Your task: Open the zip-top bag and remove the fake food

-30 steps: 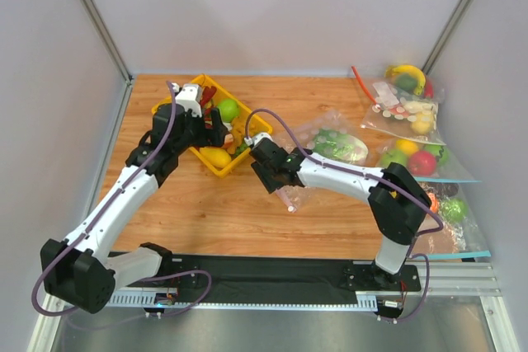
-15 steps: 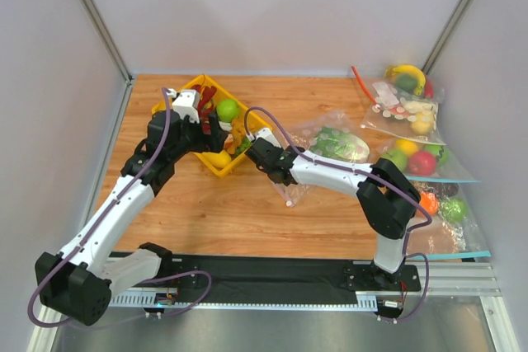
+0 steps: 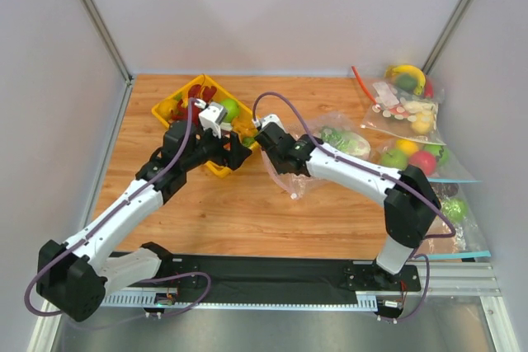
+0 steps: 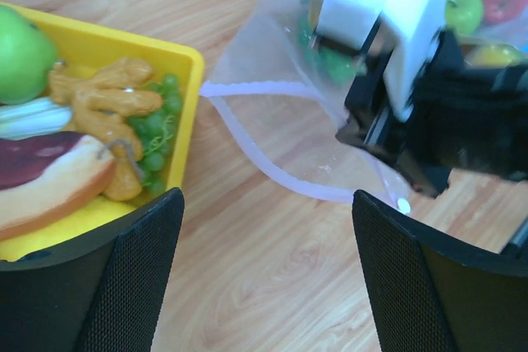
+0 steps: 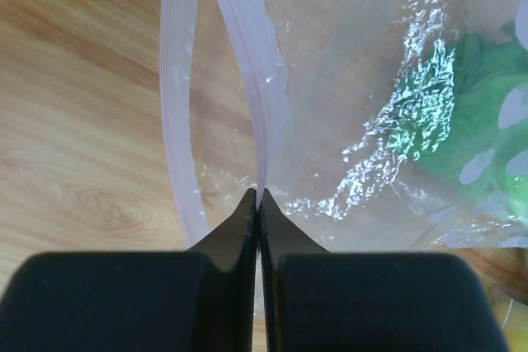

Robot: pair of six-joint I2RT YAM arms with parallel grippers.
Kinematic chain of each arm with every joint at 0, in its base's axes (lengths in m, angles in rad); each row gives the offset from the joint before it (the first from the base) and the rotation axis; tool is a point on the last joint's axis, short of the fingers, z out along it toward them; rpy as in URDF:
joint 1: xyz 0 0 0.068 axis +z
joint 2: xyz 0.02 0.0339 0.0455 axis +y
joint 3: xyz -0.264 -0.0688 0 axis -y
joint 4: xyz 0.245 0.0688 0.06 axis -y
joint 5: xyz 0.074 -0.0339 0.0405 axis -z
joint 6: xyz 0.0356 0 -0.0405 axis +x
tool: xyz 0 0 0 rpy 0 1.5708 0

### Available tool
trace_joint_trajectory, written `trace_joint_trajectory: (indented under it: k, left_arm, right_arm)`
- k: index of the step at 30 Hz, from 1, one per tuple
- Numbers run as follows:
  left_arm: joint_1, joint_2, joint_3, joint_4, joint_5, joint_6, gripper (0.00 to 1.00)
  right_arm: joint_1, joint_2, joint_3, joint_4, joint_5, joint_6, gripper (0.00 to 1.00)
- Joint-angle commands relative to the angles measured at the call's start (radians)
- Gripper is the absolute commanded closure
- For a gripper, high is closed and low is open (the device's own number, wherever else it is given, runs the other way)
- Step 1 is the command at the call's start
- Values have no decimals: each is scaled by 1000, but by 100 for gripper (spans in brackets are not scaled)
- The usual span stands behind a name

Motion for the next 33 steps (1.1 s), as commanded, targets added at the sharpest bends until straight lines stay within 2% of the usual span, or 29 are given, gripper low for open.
trace_joint_trajectory:
  k: [1, 3, 4, 10, 18, 21, 23, 24, 26, 33]
  left_arm:
    - [-6, 5, -37, 155, 150, 28, 12]
    - [-17, 11, -51, 177, 188, 26, 17]
    - [-26, 20, -55, 198, 196, 23, 23]
    - [-92, 95, -22, 260, 219, 17, 36]
    - [-141, 258, 43, 314, 179, 5, 37]
    - [-160, 310, 51, 344, 148, 12, 35]
    - [-172, 344, 54, 360, 142, 12, 29]
    - [-178, 354, 54, 383, 144, 11, 22]
    - [-201, 377, 49, 418, 138, 9, 15]
    - [-241, 480, 43, 556, 58, -47, 7]
  right_arm:
    - [-6, -108, 64, -23, -71, -9, 100]
    - [-12, -120, 76, -38, -84, 2, 100]
    - [-14, -132, 84, -50, -99, 5, 100]
    - [-15, -178, 116, -44, -185, 26, 100]
    - [-15, -247, 156, -36, -292, 46, 100]
    - [-15, -278, 159, -26, -323, 58, 100]
    - [-15, -293, 158, -12, -349, 69, 100]
    - [-15, -304, 159, -9, -366, 72, 100]
    - [-15, -312, 159, 8, -381, 87, 100]
    - [-15, -321, 142, 72, -495, 135, 100]
